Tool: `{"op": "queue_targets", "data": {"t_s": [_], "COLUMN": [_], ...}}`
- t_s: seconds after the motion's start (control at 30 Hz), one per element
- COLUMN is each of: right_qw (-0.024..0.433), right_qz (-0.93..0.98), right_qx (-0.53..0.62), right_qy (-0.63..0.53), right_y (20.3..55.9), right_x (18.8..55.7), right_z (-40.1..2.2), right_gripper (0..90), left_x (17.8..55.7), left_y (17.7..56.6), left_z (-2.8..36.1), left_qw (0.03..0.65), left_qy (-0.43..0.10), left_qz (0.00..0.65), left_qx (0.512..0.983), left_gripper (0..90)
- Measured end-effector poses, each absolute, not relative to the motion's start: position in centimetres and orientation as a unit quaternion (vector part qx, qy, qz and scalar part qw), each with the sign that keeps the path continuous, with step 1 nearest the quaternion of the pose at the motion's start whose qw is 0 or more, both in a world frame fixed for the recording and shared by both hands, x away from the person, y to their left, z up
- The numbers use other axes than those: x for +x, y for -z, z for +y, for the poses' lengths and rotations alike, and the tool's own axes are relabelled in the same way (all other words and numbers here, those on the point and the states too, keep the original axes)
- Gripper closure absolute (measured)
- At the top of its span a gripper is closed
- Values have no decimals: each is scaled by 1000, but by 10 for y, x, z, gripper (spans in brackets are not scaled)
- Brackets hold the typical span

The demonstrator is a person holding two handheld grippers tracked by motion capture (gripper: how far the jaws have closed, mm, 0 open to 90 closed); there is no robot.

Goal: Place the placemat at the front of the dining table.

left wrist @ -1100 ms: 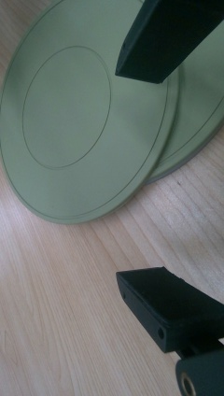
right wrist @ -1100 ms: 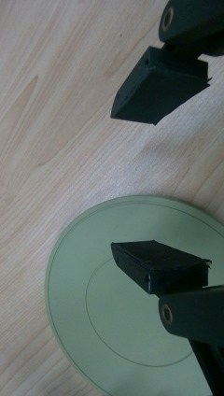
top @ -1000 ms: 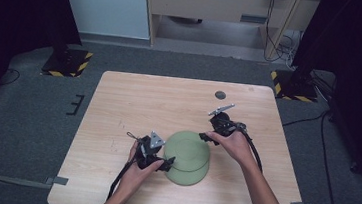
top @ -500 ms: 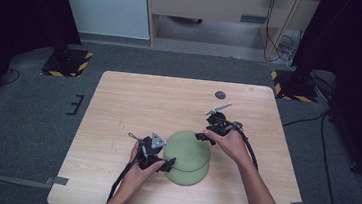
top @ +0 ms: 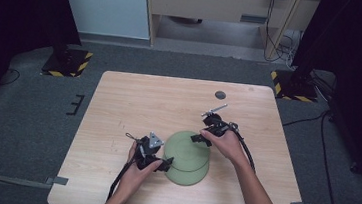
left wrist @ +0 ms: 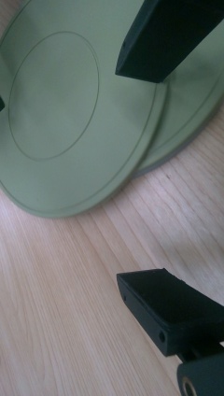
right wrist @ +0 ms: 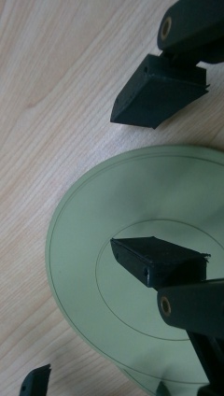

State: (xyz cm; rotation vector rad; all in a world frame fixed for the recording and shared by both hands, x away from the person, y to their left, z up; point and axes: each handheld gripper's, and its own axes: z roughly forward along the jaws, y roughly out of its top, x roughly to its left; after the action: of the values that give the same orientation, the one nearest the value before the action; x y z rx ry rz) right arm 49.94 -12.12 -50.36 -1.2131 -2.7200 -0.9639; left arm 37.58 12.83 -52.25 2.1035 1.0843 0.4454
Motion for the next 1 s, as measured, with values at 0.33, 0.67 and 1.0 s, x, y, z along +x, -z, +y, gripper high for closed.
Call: {"op": "queue_targets", "data": {"t_s": [0.33,0.67,1.0], "right_qw": [27,59,40], "right_qz": [-869,-866,-861], "right_qx": [-389,-386,-385], "right_qy": [305,313,328], "right_y": [511,512,496], "right_x": [502,502,497], "right_z": [-119,-123,-125], "right_gripper": [320,334,390], "left_x": [379,379,378], "left_y": [527,527,526], "left_z": [133,132,130], "left_qw": [351,346,340], "left_qy": [-170,-173,-180], "left_qz": [428,428,427], "left_qx": [815,817,818], "left_gripper": [7,0,0]}}
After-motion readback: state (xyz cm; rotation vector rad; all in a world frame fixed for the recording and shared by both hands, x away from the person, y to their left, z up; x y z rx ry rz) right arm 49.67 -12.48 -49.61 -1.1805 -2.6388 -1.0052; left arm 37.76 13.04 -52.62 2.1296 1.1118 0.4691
